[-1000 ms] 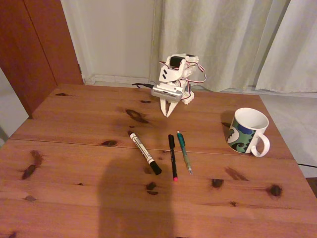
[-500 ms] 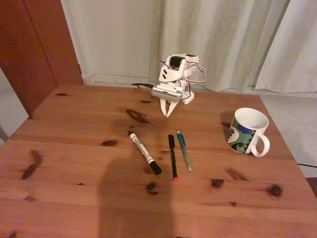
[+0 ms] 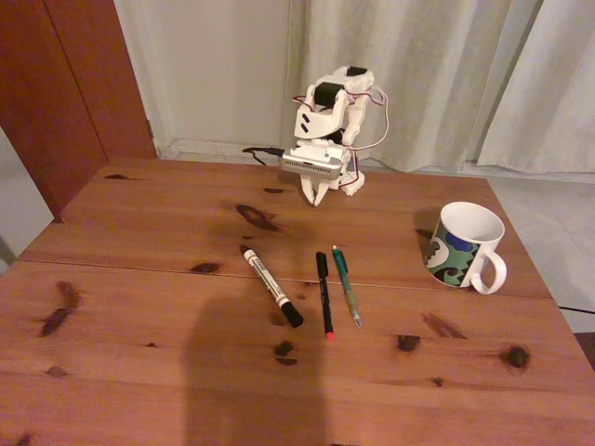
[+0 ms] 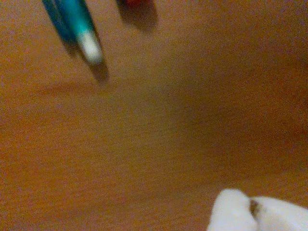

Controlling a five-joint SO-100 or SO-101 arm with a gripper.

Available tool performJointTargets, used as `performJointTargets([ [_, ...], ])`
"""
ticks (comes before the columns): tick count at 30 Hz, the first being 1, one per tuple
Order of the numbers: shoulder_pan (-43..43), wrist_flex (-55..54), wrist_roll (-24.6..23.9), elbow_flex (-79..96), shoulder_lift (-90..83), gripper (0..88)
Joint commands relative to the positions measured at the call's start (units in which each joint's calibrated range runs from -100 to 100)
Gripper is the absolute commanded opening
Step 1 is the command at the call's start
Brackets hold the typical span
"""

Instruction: Clean up the desk and place the pens and markers into the cup

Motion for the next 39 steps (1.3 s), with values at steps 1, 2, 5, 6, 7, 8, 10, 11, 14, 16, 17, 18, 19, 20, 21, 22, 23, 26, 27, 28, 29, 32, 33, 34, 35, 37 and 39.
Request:
performJointTargets([
  [1,-0.9,-1.7,-0.1,-13.3,13.4,0.6],
  [2,-0.9,-1.7,-0.1,-16.2,16.7,0.6],
  [5,-0.5,-1.7,-0.3,-24.6,25.9,0.6],
  [6,-0.5,-1.7,-1.0,-27.3,28.7,0.6],
  [7,-0.5,-1.8,-2.0,-30.1,31.4,0.6],
  [8,-0.5,-1.9,-3.1,-32.8,33.7,0.6],
  [10,-0.4,-3.2,-5.3,-37.7,38.1,0.6],
  [11,-0.4,-4.4,-6.3,-39.9,40.0,0.6],
  [14,1.2,-8.5,-7.4,-44.0,44.2,0.6],
  [16,2.5,-10.2,-6.4,-46.1,46.5,0.6],
  [17,2.8,-10.8,-5.3,-46.8,47.5,0.6],
  [18,3.2,-11.2,-3.8,-47.5,48.4,0.6],
  [19,3.7,-11.3,-2.2,-48.4,49.2,0.6],
  [20,4.3,-11.2,-0.4,-49.2,50.2,0.6],
  [21,4.8,-10.7,1.4,-50.1,51.3,0.6],
  [22,5.2,-10.5,3.3,-50.9,52.2,0.6],
  [23,5.7,-10.5,5.2,-51.5,53.0,0.6],
  [26,7.6,-10.5,10.5,-53.0,54.5,0.6],
  [27,8.4,-10.6,12.1,-53.6,54.7,0.6],
  [28,9.2,-10.9,13.8,-54.0,55.0,0.5],
  [29,9.8,-11.2,15.5,-54.6,55.4,0.5],
  [32,10.4,-13.0,18.9,-56.0,57.2,0.5],
  [33,10.2,-13.6,18.7,-56.6,58.0,0.5],
  [34,10.1,-14.4,18.3,-56.9,58.6,0.5],
  [35,9.9,-15.1,18.0,-57.1,59.1,0.5],
  [37,9.4,-15.6,18.1,-57.1,59.6,0.5],
  [39,7.0,-16.0,17.8,-57.4,59.8,0.5],
])
